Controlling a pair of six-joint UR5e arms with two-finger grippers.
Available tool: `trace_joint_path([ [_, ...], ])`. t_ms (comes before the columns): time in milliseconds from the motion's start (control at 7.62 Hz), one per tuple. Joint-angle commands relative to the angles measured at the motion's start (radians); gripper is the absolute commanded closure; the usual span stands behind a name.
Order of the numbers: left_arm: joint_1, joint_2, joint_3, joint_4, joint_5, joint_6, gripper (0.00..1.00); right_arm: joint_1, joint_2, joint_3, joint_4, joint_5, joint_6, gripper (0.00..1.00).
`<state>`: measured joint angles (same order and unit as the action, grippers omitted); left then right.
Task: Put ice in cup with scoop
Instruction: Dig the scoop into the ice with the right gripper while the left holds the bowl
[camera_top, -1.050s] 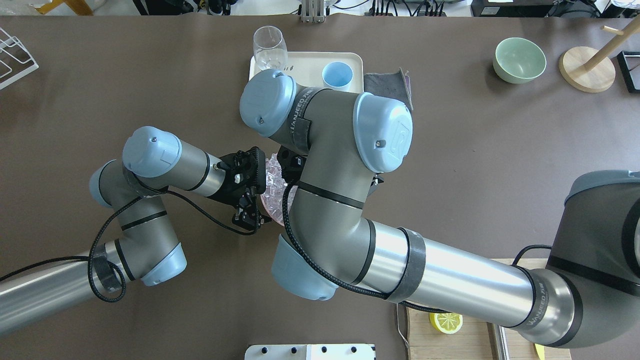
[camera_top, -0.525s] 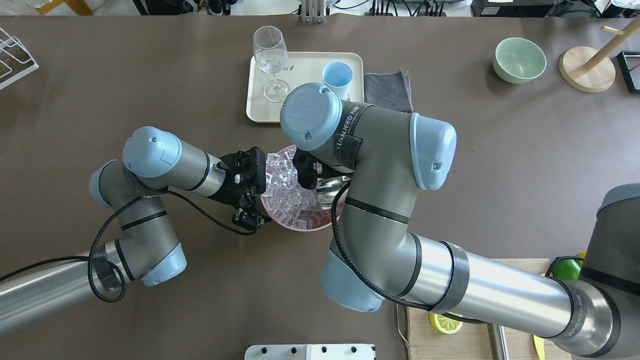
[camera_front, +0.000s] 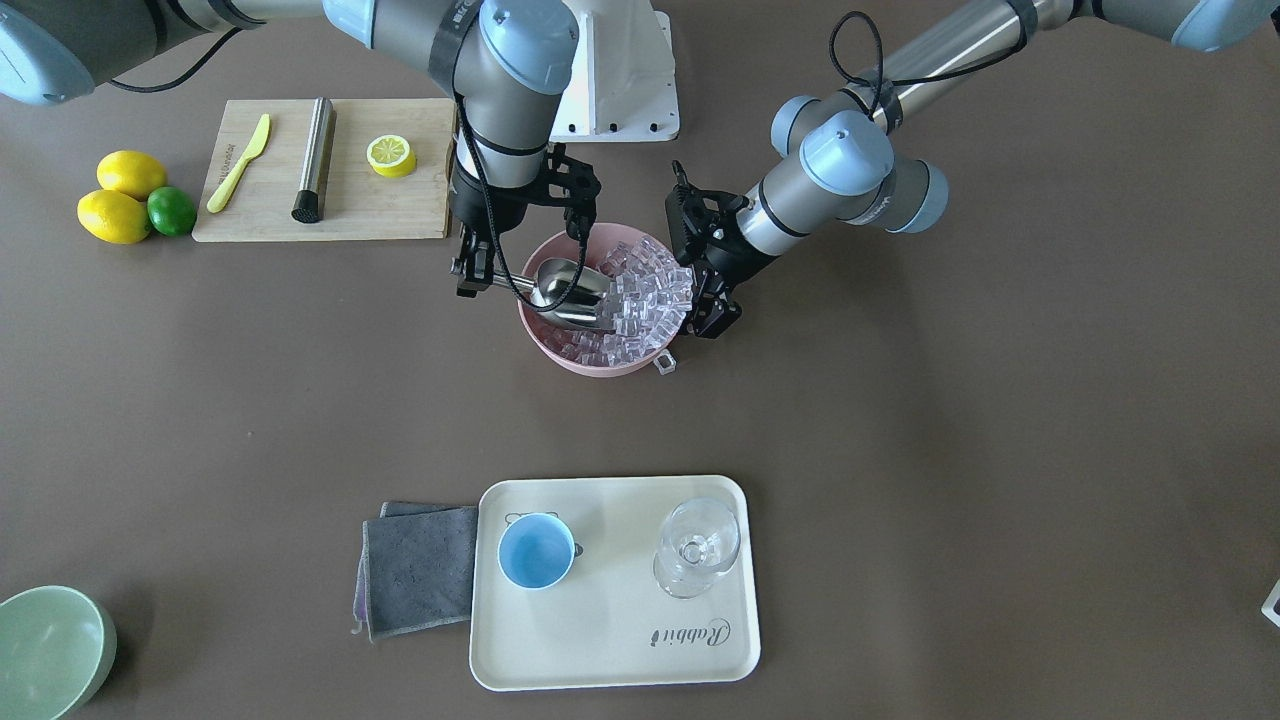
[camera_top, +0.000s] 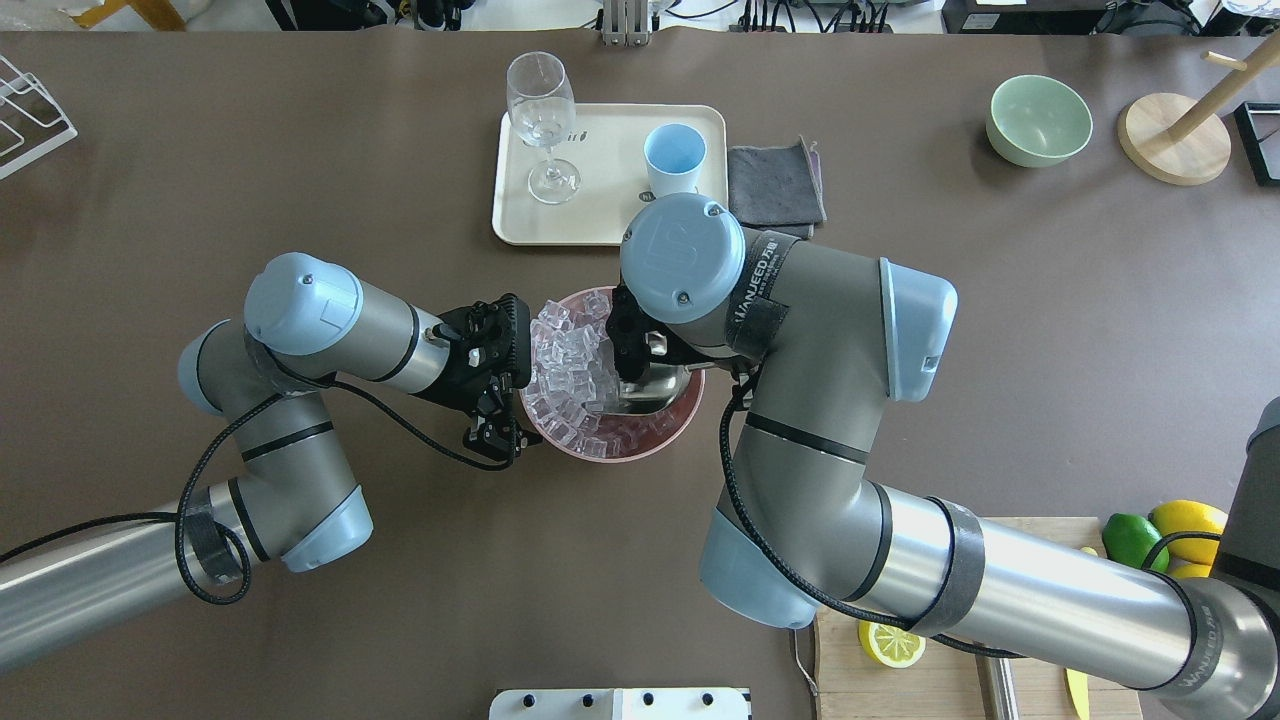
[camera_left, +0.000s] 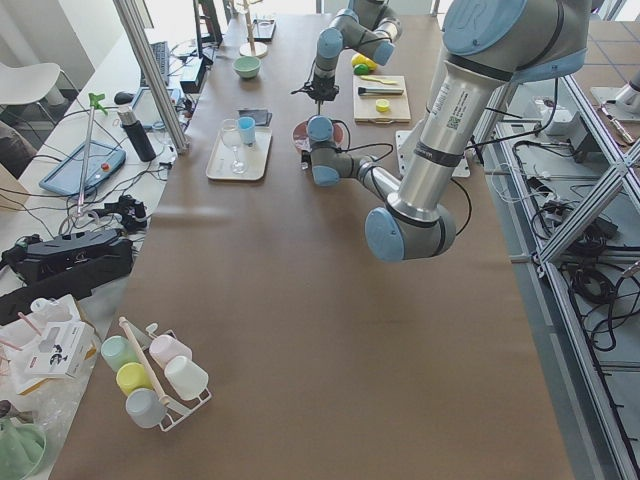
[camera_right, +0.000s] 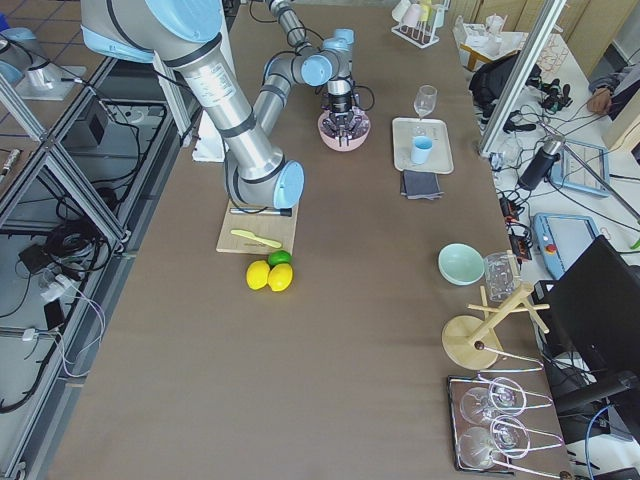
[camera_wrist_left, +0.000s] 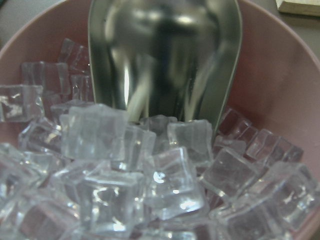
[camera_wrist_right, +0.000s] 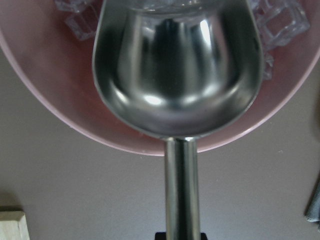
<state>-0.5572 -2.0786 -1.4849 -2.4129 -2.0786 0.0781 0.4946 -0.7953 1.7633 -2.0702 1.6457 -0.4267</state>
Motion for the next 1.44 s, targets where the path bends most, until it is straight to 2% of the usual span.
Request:
trace_joint_path([
  [0, -0.001, 0.000, 0.000, 0.000, 0.000, 0.000, 0.01, 0.001, -0.062, 0.004, 0.119, 0.009, 0.005, 1.00],
  [656, -0.001, 0.002, -0.002, 0.000, 0.000, 0.000, 0.01, 0.002, -0.183, 0.061, 0.306, 0.046, 0.011, 1.00],
  [787, -0.001, 0.002, -0.002, 0.000, 0.000, 0.000, 0.01, 0.002, -0.208, 0.065, 0.356, 0.063, 0.064, 1.00],
  [1312, -0.001, 0.008, -0.002, -0.002, 0.000, 0.000, 0.01, 0.039, -0.223, 0.105, 0.377, 0.140, 0.072, 1.00],
])
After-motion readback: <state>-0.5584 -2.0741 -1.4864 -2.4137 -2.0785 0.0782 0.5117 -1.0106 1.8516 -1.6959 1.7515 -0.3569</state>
